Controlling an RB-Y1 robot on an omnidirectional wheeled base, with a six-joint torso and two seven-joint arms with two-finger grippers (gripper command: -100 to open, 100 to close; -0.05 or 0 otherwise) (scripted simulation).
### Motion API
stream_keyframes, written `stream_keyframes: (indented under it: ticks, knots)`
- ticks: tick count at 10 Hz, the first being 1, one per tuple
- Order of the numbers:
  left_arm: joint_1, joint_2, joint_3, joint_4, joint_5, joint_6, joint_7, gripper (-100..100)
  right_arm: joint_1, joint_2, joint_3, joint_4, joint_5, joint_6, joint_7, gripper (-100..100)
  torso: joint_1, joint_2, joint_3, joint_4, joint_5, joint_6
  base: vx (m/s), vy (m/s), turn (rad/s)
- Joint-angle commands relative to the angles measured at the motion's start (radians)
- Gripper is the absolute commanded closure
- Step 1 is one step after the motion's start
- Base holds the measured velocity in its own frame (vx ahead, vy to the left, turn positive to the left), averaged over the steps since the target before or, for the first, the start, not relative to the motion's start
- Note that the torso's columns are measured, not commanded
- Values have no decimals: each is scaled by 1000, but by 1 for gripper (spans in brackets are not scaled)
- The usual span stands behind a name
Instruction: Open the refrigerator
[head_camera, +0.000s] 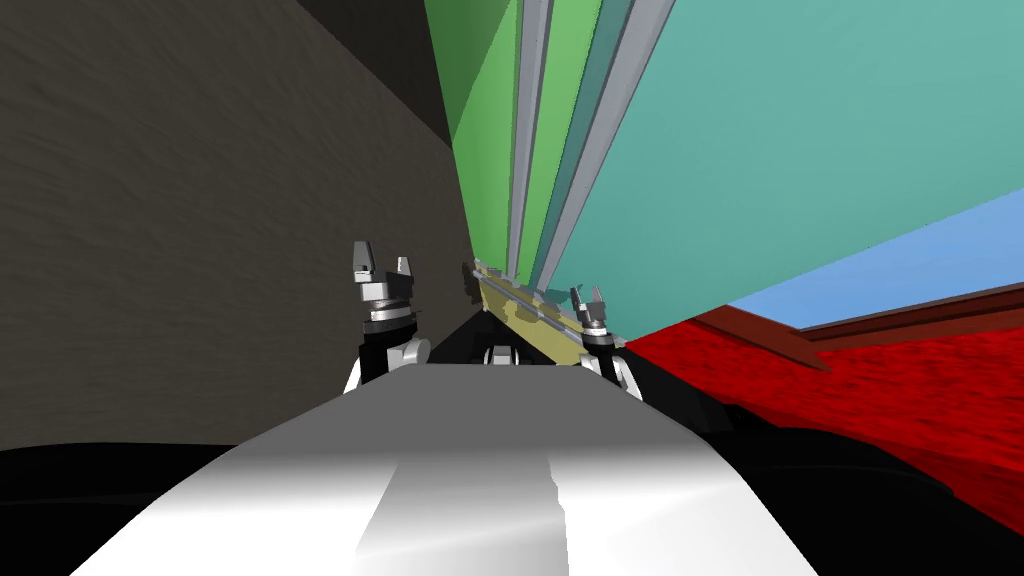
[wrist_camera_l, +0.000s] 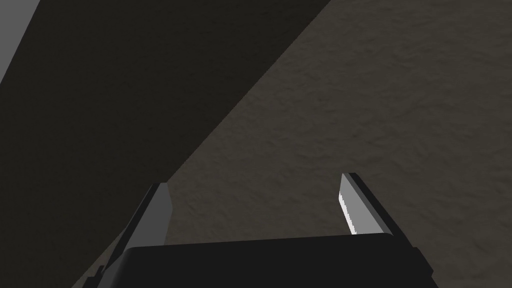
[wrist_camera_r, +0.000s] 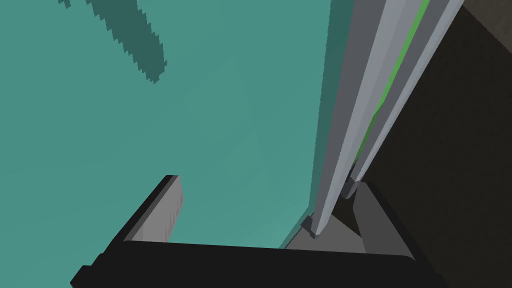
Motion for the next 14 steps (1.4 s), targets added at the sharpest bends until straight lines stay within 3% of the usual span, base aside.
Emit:
stream_keyframes:
  ticks: [1, 5, 8, 10, 13, 14]
  knots:
    - [0, 0, 0, 0, 0, 0, 0, 0, -3, -3, -16, 28, 9, -15, 71, -100, -2, 2, 1, 0, -1, 0, 28, 52, 21]
    - [0, 0, 0, 0, 0, 0, 0, 0, -9, -4, -28, 55, 18, -28, 167, -100, 0, 0, 0, 0, 0, 0, 41, 51, 7]
    - [0, 0, 0, 0, 0, 0, 0, 0, -20, -8, -54, 111, 34, -54, 261, -100, 0, 0, 0, 0, 0, 0, 41, 44, 12]
    - [0, 0, 0, 0, 0, 0, 0, 0, -20, -8, -54, 111, 34, -54, 300, -100, 1, 0, 0, 0, 0, 0, 31, 43, 2]
    - [0, 0, 0, 0, 0, 0, 0, 0, -32, -10, -78, 169, 48, -79, 395, -100, 0, 0, 0, 0, 0, 0, 34, 43, 9]
    - [0, 0, 0, 0, 0, 0, 0, 0, -32, -10, -78, 169, 48, -79, 424, -100, 0, 0, 0, 0, 0, 0, 37, 40, 4]
